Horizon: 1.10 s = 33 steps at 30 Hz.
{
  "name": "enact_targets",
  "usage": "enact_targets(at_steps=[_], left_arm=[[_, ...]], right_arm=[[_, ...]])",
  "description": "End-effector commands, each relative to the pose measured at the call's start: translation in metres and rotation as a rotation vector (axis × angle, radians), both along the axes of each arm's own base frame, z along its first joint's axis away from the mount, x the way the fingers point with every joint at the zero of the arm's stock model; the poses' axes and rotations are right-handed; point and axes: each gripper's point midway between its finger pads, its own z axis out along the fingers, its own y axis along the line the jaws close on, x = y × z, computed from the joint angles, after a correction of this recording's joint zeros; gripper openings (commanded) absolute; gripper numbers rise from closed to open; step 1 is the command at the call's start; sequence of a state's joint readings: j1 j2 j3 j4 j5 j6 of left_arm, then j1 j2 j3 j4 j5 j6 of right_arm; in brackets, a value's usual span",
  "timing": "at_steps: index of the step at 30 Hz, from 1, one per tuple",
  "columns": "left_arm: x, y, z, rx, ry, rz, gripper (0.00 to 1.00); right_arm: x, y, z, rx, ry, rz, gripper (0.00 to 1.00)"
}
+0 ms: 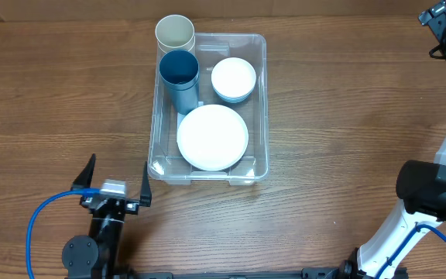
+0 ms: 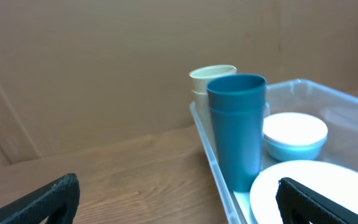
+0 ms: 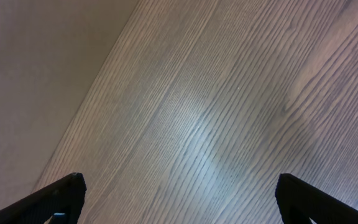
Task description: Pack container
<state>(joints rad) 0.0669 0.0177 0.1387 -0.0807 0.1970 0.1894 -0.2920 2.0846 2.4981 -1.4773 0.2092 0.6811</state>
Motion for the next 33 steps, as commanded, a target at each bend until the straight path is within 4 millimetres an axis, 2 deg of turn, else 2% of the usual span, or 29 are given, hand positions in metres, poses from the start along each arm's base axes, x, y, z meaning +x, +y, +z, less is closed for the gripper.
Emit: enact_targets(at_steps=[1,4,10,13,33], left_arm=[[0.001,-0.014,-0.026,0.123,0.021,-0.090,1.00],[0.005,-0.011,-0.053,0.110,0.079,-0.080,1.00],[0.009,0.020,-0.060,-0.021,0.121,0.105,1.00],[0.009,0.013,-0.057,-0.022,0.112,0.064,1.00],[0.009,0.013,-0.057,-0.022,0.112,0.063,1.00]], right_arm=[[-0.001,0.001,0.009,-0.009,-0.025,-0.006,1.00],[-0.001,0.001,0.009,-0.009,-0.025,-0.006,1.00],[-0.001,0.001,0.009,-0.009,-0.025,-0.006,1.00],[-0.001,0.001,0.009,-0.009,-0.026,-0.006,1.00],[0.001,0.005,0.009,-0.009,-0.025,0.003,1.00]])
